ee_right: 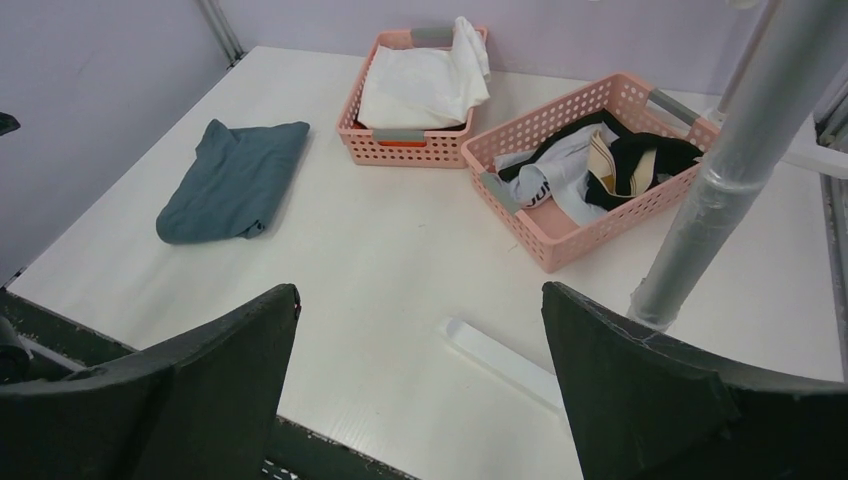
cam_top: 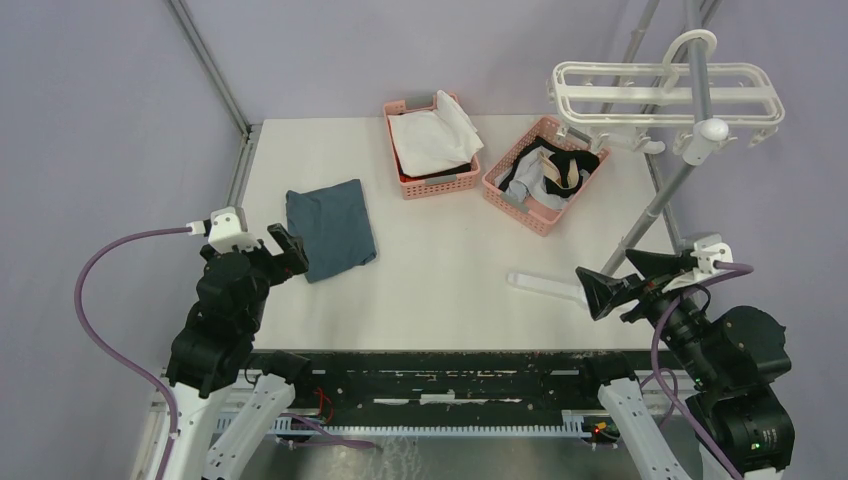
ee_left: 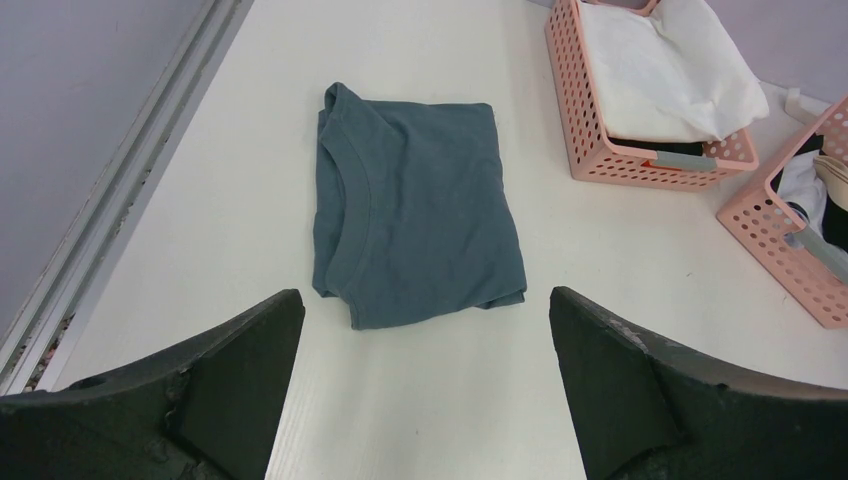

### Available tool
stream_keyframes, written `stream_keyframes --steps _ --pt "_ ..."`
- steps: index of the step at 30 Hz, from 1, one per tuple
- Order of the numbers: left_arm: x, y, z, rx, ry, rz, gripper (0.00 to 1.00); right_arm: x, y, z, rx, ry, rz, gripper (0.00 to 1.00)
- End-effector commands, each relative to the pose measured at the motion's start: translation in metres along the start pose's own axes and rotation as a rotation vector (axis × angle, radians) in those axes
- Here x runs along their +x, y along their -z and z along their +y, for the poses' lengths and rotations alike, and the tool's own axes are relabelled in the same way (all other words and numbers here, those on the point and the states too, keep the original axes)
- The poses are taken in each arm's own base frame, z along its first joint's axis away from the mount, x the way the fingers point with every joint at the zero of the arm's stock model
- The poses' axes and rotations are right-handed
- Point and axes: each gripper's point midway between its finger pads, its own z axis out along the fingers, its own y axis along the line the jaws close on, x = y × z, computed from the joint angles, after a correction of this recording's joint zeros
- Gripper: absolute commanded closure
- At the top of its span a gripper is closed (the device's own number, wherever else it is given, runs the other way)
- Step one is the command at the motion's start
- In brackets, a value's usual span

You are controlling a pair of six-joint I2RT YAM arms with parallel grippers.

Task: Clip the underwear to the hanger
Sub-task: Adjust the clothesline at the center of the board.

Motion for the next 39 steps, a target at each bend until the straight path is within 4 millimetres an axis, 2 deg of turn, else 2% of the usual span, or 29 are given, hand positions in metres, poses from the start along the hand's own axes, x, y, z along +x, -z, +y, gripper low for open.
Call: stream_keyframes --steps 1,7,11,16,21,24,27,28,31,35,39 --pt "-0.019 0.004 0.001 -0.01 0.025 -0.062 0.01 -0.015 0.005 -0.006 0.043 0.015 -0.085 0.0" --pt "-0.017 0.003 0.002 -0.014 0.025 -0.06 0.01 -0.013 0.006 -0.001 0.009 0.041 -0.091 0.0" --pt "-0.015 0.001 0.002 -0.016 0.021 -0.052 0.01 -0.009 0.002 -0.005 0.023 0.04 -0.058 0.0" --pt "-0.012 0.0 0.002 -0.016 0.02 -0.044 0.01 -0.001 -0.011 -0.007 0.022 0.007 -0.003 0.0" --pt "-0.011 -0.001 0.002 -0.017 0.019 -0.041 0.01 0.002 -0.034 -0.007 0.003 -0.059 0.007 0.0" --pt "-0.01 -0.002 0.001 -0.012 0.02 -0.039 0.01 0.009 -0.044 -0.028 0.114 -0.1 0.013 0.0" --pt "-0.01 -0.002 0.0 -0.008 0.02 -0.036 0.01 0.017 -0.047 -0.064 0.317 -0.124 0.015 0.0" --pt "-0.01 -0.002 -0.001 -0.005 0.021 -0.037 0.01 0.021 -0.046 -0.083 0.42 -0.127 0.018 0.0" --pt "-0.01 -0.002 -0.001 -0.003 0.02 -0.035 0.01 0.033 -0.045 -0.113 0.599 -0.131 0.057 0.0" --pt "-0.01 -0.002 -0.002 -0.001 0.016 -0.033 0.01 0.045 -0.053 -0.133 0.702 -0.134 0.079 0.0" --pt "-0.013 -0.001 -0.002 -0.003 0.008 -0.035 0.01 0.045 -0.045 -0.156 0.857 -0.111 0.078 0.0"
